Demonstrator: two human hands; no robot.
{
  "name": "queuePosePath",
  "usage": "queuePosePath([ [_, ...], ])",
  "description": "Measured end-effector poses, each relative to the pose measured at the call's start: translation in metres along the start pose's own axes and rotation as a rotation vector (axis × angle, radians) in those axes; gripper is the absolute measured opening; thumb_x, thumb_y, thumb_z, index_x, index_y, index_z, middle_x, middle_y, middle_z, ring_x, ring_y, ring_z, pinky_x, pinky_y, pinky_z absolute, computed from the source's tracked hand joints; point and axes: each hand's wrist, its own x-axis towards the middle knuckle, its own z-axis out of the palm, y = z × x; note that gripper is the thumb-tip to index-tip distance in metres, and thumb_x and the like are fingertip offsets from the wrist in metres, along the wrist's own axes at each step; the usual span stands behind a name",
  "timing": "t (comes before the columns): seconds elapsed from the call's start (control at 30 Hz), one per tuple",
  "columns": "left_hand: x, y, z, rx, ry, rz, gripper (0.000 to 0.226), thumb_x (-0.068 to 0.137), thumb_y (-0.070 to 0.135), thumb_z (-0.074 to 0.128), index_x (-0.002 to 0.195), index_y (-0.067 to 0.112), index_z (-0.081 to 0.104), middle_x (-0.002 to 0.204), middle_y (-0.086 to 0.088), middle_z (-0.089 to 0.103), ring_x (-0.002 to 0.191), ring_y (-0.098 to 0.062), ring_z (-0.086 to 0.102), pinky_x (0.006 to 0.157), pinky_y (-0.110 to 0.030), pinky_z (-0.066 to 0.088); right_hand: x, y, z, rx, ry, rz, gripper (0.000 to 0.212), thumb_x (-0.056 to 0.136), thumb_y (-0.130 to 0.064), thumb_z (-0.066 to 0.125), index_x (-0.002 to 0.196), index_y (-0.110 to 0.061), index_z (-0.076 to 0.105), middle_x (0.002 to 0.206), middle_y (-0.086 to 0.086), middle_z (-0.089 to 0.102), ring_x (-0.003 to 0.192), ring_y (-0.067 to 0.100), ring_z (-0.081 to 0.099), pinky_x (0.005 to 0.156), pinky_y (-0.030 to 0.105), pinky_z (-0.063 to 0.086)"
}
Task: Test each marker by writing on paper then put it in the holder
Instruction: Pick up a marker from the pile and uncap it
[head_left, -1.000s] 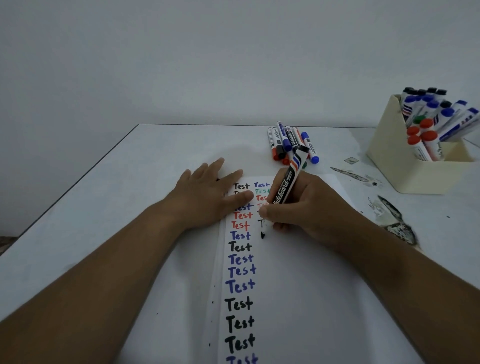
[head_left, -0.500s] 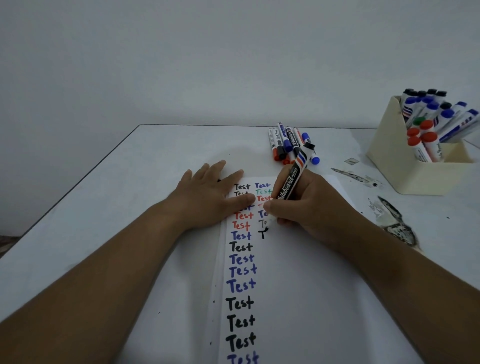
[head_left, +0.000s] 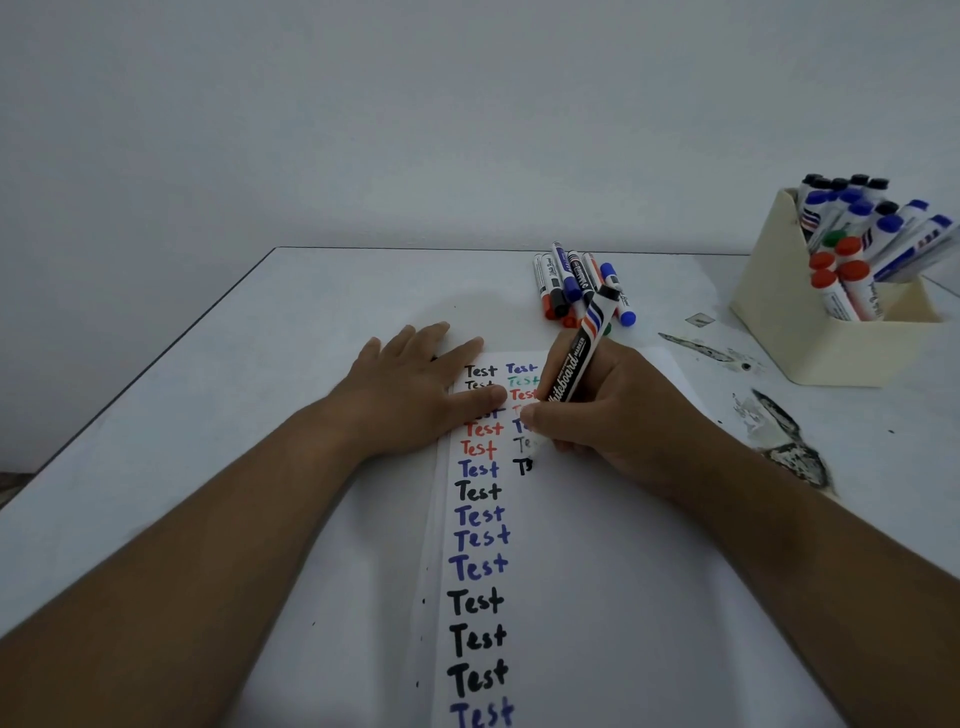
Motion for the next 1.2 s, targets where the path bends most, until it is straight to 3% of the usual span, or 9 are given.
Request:
queuePosePath([
  [0.13,0.0005,0.0000,0.0007,0.011,0.005,0.003,0.102,0.067,0.097,0.004,0.155,0.047,0.003,0.167,0.004,0.000,0.154,-0.021,-0.004,0.122,-0.053,0.004,-0.0012,-0.0001,-0.0002,0.005,-0.027,0.012,0.026,0.082,-0.010,0.081,0.084,-0.017,0.056,0.055,-0.009,0.061,0.052,0.008,0.059,0.055,0.021,0.049],
  [0.3,0.0018,-0.0008,0.0010,0.017,0.024,0.011,0.107,0.062,0.099,-0.001,0.156,0.046,0.005,0.167,0.002,0.002,0.153,-0.021,-0.002,0.121,-0.054,0.008,0.0001,0.0002,-0.0006,-0.020,0.083,-0.003,0.025,0.082,-0.009,0.079,0.080,-0.016,0.056,0.058,-0.004,0.059,0.053,0.011,0.058,0.058,0.025,0.049],
  [0.57,0.0004,0.0010,0.0000,0.013,0.009,0.001,0.096,0.073,0.093,0.010,0.156,0.045,0.005,0.167,0.002,0.002,0.154,-0.022,-0.002,0.122,-0.054,0.007,0.0009,-0.0001,0.0001,-0.038,0.045,0.038,0.027,0.082,-0.009,0.079,0.081,-0.018,0.054,0.056,-0.008,0.060,0.051,0.005,0.058,0.057,0.024,0.049],
  [0.7,0.0013,-0.0009,0.0010,0.018,0.018,0.012,0.101,0.069,0.097,0.004,0.156,0.045,0.006,0.167,0.002,0.003,0.153,-0.022,-0.001,0.121,-0.054,0.009,-0.0003,-0.0014,-0.0001,-0.039,0.028,0.051,0.026,0.082,-0.009,0.080,0.083,-0.018,0.055,0.056,-0.008,0.062,0.052,0.008,0.060,0.057,0.023,0.049],
  [0.93,0.0024,-0.0012,0.0022,0.008,0.029,0.010,0.102,0.066,0.098,0.002,0.155,0.047,0.006,0.167,0.003,0.005,0.153,-0.021,0.001,0.121,-0.054,0.011,0.0003,-0.0045,-0.0006,-0.081,0.158,0.072,0.022,0.082,-0.008,0.078,0.083,-0.014,0.057,0.069,0.006,0.062,0.054,0.010,0.057,0.055,0.021,0.050],
  [1.2,-0.0020,0.0018,-0.0015,-0.025,0.049,0.016,0.102,0.069,0.097,0.006,0.156,0.044,0.011,0.166,0.002,0.010,0.153,-0.020,0.005,0.121,-0.053,0.012,-0.0007,-0.0045,-0.0017,-0.045,0.080,0.100,0.024,0.082,-0.006,0.078,0.081,-0.015,0.056,0.067,0.006,0.061,0.058,0.017,0.058,0.058,0.028,0.050],
])
